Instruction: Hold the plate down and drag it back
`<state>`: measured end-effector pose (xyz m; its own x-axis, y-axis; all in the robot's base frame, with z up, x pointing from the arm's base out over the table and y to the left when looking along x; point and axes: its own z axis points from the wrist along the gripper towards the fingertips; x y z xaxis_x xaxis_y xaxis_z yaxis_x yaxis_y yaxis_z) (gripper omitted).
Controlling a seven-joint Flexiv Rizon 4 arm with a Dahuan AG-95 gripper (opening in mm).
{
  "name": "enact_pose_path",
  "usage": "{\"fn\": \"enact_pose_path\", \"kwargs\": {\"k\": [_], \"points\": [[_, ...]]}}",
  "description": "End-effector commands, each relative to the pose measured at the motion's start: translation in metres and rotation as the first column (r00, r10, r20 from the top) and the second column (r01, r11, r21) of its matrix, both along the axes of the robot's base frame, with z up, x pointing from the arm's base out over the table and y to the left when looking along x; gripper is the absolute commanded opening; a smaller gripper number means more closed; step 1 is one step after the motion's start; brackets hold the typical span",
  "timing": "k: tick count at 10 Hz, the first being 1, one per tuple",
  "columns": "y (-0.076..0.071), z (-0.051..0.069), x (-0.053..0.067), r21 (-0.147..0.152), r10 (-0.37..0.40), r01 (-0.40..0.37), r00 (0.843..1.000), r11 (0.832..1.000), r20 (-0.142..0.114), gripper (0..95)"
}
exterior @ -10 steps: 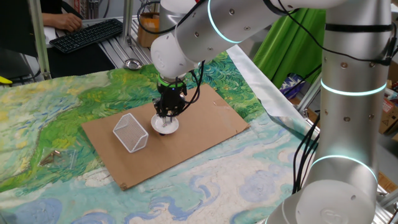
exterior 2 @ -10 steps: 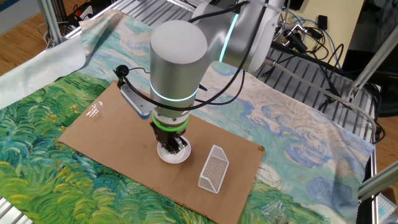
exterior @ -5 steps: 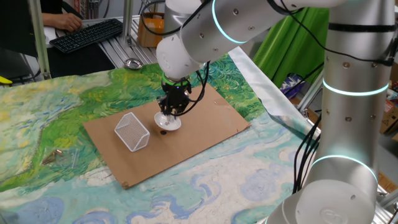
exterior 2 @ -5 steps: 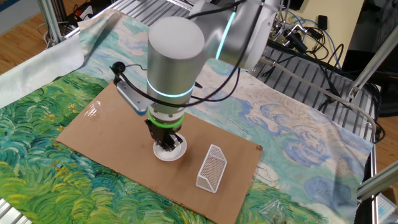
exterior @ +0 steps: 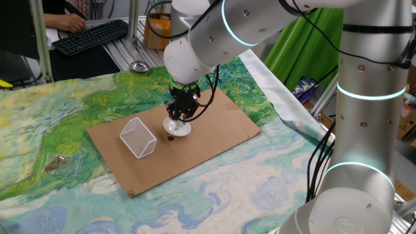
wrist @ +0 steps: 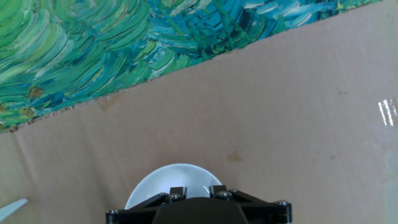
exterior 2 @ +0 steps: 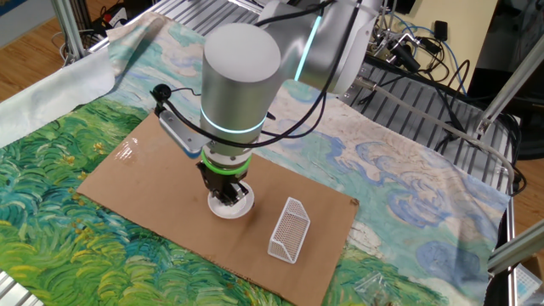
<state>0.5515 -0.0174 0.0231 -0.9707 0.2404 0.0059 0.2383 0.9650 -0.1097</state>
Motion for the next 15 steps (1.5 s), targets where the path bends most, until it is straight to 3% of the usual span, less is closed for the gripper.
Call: {"fn": "enact_pose_path", "kwargs": {"k": [1, 5, 15], "points": [[-0.001, 0.001, 0.0, -0.005, 0.002, -0.002, 1.0, 1.0, 0.002, 19.0], [-0.003, 0.001, 0.0, -0.008, 0.003, -0.003, 1.0, 1.0, 0.003, 19.0], [-0.023, 0.0, 0.003, -0.018, 0.034, -0.034, 0.999, 0.999, 0.008, 19.0]]}}
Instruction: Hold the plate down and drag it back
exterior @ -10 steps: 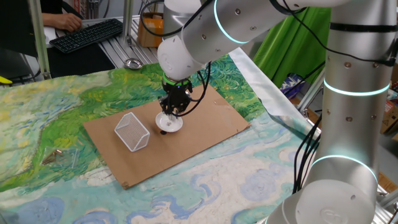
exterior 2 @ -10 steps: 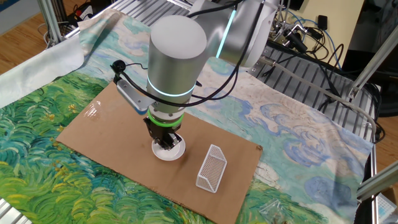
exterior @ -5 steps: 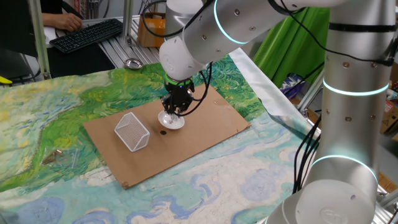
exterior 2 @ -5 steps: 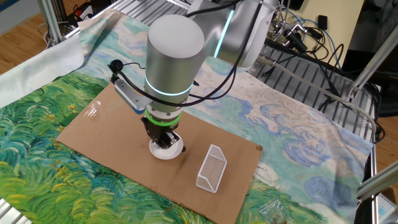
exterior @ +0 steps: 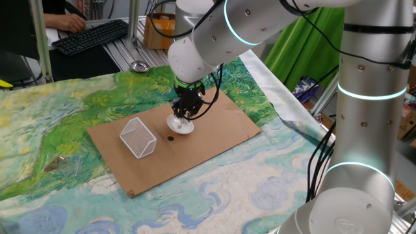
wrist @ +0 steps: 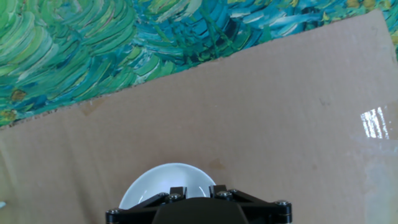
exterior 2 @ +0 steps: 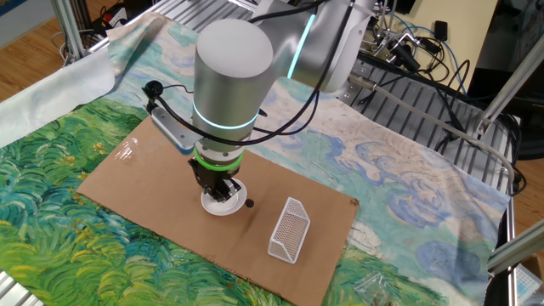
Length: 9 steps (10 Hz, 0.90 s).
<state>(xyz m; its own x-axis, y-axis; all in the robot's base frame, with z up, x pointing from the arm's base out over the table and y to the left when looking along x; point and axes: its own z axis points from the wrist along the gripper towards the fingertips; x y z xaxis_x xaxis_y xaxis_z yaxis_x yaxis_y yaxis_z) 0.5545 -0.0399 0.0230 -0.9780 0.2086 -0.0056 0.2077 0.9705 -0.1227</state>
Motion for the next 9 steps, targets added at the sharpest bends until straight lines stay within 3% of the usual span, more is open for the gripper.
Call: {"fn": "enact_pose_path", "kwargs": {"k": [1, 9], "points": [[-0.002, 0.001, 0.0, -0.006, 0.002, -0.002, 1.0, 1.0, 0.0, 19.0], [-0.014, 0.002, 0.0, -0.023, 0.021, -0.021, 1.0, 1.0, 0.004, 19.0]]}}
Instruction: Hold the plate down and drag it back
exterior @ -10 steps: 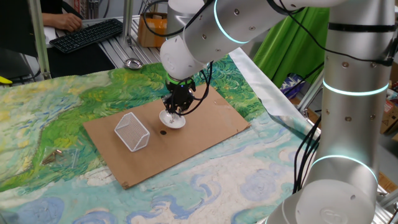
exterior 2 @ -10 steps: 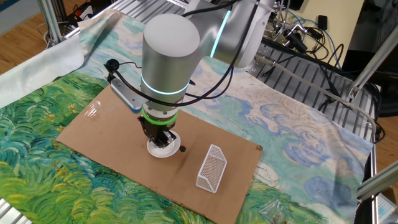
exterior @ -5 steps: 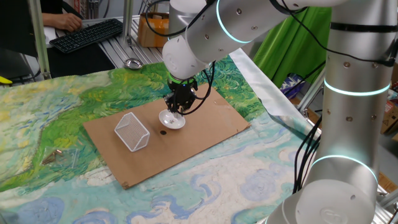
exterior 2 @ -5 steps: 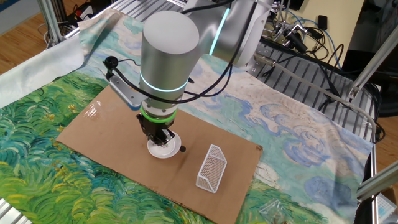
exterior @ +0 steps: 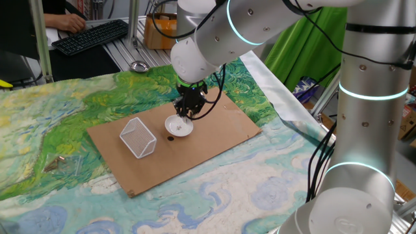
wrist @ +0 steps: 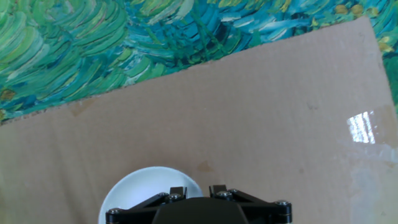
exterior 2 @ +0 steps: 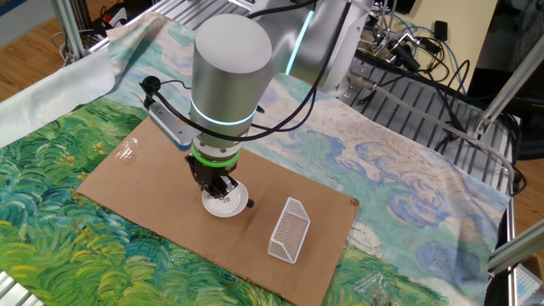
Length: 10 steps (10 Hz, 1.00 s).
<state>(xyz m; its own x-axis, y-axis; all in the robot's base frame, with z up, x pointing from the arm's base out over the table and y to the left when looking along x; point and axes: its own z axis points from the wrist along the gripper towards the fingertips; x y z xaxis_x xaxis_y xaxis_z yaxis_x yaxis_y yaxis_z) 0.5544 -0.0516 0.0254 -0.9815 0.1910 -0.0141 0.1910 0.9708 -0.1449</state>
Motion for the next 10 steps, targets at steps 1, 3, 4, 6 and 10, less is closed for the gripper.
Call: {"fn": "enact_pose_path", "kwargs": {"k": [1, 3, 4, 6, 10], "points": [[-0.004, 0.0, 0.0, 0.001, 0.005, -0.005, 1.0, 1.0, 0.0, 19.0], [-0.004, 0.002, 0.0, 0.051, -0.044, 0.045, 0.999, 0.998, -0.025, 19.0], [-0.005, 0.005, -0.001, 0.101, -0.058, 0.062, 0.997, 0.993, -0.042, 19.0], [-0.007, 0.014, -0.004, 0.126, -0.049, 0.057, 0.997, 0.99, -0.059, 19.0], [-0.01, 0.029, -0.009, 0.165, 0.047, -0.037, 0.997, 0.986, -0.057, 0.0]]}}
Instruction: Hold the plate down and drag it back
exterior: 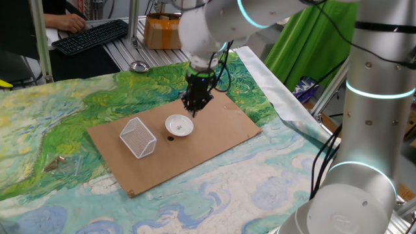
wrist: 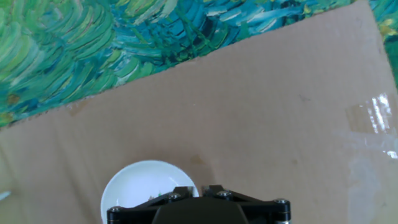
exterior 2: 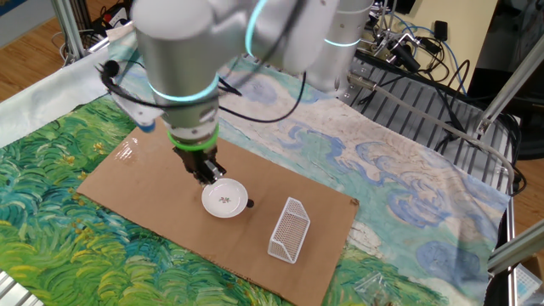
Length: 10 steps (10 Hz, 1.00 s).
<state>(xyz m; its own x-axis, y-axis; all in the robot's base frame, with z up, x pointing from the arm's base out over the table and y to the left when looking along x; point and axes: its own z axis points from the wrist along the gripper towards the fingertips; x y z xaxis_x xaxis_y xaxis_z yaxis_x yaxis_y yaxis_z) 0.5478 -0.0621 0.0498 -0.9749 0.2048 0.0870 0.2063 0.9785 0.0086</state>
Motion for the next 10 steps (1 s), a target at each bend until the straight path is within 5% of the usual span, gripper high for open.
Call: {"fn": "enact_pose_path", "kwargs": {"k": [1, 3, 10], "points": [[0.001, 0.008, -0.004, 0.015, 0.08, -0.08, 0.997, 0.997, 0.012, 0.0], [0.01, 0.013, -0.006, 0.02, 0.176, -0.176, 0.984, 0.984, 0.014, 0.0], [0.016, 0.016, -0.008, 0.017, 0.218, -0.218, 0.976, 0.976, 0.01, 0.0]]}}
